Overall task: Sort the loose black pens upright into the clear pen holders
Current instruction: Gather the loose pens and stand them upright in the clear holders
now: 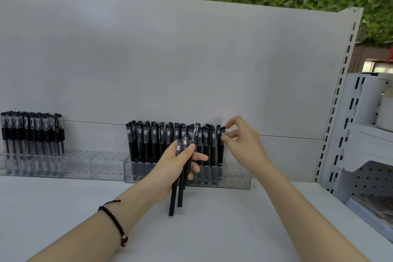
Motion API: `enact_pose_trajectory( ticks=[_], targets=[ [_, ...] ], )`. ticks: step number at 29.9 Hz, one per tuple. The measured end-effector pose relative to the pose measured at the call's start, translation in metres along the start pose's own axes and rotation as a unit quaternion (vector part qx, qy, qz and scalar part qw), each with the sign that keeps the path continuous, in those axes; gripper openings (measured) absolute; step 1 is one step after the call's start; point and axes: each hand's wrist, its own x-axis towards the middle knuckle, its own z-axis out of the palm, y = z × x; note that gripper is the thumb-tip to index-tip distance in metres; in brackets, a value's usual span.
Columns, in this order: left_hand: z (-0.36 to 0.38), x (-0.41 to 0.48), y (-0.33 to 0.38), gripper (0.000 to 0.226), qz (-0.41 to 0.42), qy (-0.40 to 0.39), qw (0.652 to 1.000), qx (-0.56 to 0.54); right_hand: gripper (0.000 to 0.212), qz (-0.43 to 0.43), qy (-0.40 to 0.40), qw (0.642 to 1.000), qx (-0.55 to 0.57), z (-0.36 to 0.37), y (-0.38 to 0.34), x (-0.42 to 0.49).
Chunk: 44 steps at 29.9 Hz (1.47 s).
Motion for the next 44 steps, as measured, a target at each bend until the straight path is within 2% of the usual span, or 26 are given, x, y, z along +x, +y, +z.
enact_pose_trajectory(
  ticks=[5,10,16,18,20,22,24,27,29,32,34,36,41,44],
  targets=[
    [-0.001,0.001,0.000,0.017,0.003,0.000,1.000,-0.002,0.026,-0.008,0.005,0.999,-0.040,-0.004,-0.001,0.000],
    [0.000,0.001,0.001,0.019,0.002,0.007,1.000,-0.004,0.030,-0.020,-0.028,0.999,0.031,-0.004,-0.003,-0.002],
    [-0.001,-0.001,0.002,0.019,-0.013,0.016,1.000,-0.020,0.025,0.009,0.006,0.999,-0.051,-0.011,-0.007,-0.003],
    [-0.001,-0.001,0.002,0.017,-0.016,0.017,0.999,-0.028,0.021,-0.011,0.061,0.995,-0.072,-0.011,-0.015,-0.007],
    [0.000,-0.001,0.001,0.017,-0.012,0.007,0.999,-0.051,0.019,-0.028,0.083,0.996,-0.012,-0.009,-0.022,-0.009],
    [0.002,-0.001,0.000,0.017,-0.004,-0.009,0.998,-0.066,0.018,-0.025,0.014,0.996,0.090,-0.009,-0.029,-0.011],
    [0.003,-0.002,0.000,0.019,0.000,-0.030,0.997,-0.065,0.012,-0.014,-0.057,0.988,0.145,-0.007,-0.035,-0.015],
    [0.004,-0.002,-0.003,0.025,-0.004,-0.040,0.998,-0.053,0.010,0.010,-0.101,0.974,0.204,-0.003,-0.036,-0.018],
    [0.004,-0.002,-0.003,0.025,-0.007,-0.032,0.998,-0.044,0.011,0.035,-0.090,0.965,0.246,-0.004,-0.035,-0.015],
    [0.003,-0.002,-0.002,0.025,-0.011,-0.010,1.000,-0.004,0.007,0.047,0.021,0.954,0.296,-0.012,-0.030,-0.004],
    [0.000,-0.003,-0.002,0.026,-0.012,0.009,1.000,0.014,0.011,0.018,0.097,0.958,0.271,-0.015,-0.023,0.002],
    [-0.002,-0.001,-0.003,0.029,-0.011,0.013,1.000,0.014,0.013,-0.003,0.127,0.966,0.228,-0.016,-0.016,0.005],
    [0.000,0.003,-0.004,0.033,-0.043,0.010,0.999,0.001,0.007,-0.010,0.079,0.989,0.122,-0.010,-0.006,0.002],
    [0.001,0.006,-0.003,0.020,-0.080,0.006,0.996,-0.027,0.004,0.002,0.019,0.999,0.034,-0.004,-0.001,0.002]
  ],
)
